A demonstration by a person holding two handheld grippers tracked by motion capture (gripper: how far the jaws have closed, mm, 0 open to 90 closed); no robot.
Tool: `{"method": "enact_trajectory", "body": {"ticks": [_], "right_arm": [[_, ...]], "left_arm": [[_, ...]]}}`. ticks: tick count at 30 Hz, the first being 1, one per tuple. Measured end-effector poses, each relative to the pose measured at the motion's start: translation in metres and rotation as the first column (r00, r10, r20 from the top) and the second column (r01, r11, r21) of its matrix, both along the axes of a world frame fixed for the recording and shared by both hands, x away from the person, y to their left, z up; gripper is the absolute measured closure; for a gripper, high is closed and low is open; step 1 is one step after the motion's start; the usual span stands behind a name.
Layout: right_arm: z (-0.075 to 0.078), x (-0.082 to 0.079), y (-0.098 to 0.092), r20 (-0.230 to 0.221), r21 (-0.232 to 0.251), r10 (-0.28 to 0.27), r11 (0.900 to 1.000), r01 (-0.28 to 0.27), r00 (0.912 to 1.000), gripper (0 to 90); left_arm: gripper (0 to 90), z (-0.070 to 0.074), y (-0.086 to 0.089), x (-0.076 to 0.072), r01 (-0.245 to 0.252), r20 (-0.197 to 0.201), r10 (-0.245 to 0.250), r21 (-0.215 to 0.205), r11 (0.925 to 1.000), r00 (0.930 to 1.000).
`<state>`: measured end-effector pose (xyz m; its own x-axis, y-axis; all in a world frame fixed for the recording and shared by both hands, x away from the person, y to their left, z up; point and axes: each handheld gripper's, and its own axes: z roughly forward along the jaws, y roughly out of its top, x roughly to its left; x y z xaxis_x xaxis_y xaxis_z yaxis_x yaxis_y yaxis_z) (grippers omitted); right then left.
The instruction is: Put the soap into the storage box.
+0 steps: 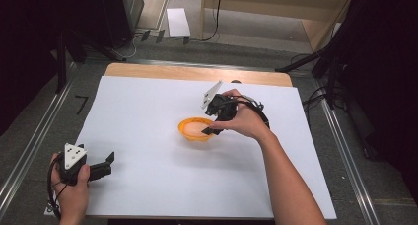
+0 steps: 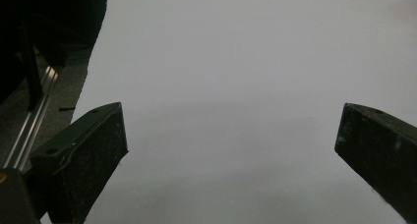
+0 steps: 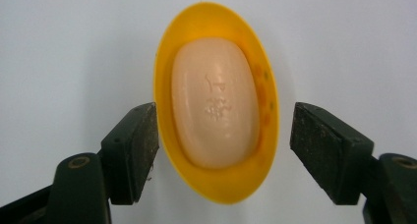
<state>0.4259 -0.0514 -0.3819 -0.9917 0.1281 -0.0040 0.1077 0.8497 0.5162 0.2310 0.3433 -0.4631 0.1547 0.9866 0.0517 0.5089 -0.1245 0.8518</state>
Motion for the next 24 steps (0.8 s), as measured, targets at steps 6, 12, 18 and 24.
{"method": "enact_trajectory", "body": {"ticks": [6,12,18,24], "right_arm": [[-0.003,-0.002,-0.013,-0.005,0.003,-0.037,0.999,0.037,0.9993,24.7],[-0.009,-0.006,-0.029,-0.013,0.017,-0.097,0.995,0.097,0.9952,17.9],[-0.012,-0.012,-0.042,-0.029,0.002,-0.152,0.988,0.152,0.9879,12.3],[-0.020,-0.017,-0.052,-0.023,-0.027,-0.215,0.976,0.214,0.9763,0.0]], "left_arm": [[0.0,0.000,0.000,0.000,-0.001,0.000,0.001,-0.002,1.0000,1.0000],[0.0,0.000,0.000,0.000,-0.002,-0.001,0.002,0.000,1.0000,1.0000],[0.0,0.000,0.000,0.000,-0.002,-0.003,0.002,0.001,1.0000,1.0000],[0.0,0.000,0.000,0.000,-0.001,-0.003,0.001,0.001,1.0000,1.0000]]}}
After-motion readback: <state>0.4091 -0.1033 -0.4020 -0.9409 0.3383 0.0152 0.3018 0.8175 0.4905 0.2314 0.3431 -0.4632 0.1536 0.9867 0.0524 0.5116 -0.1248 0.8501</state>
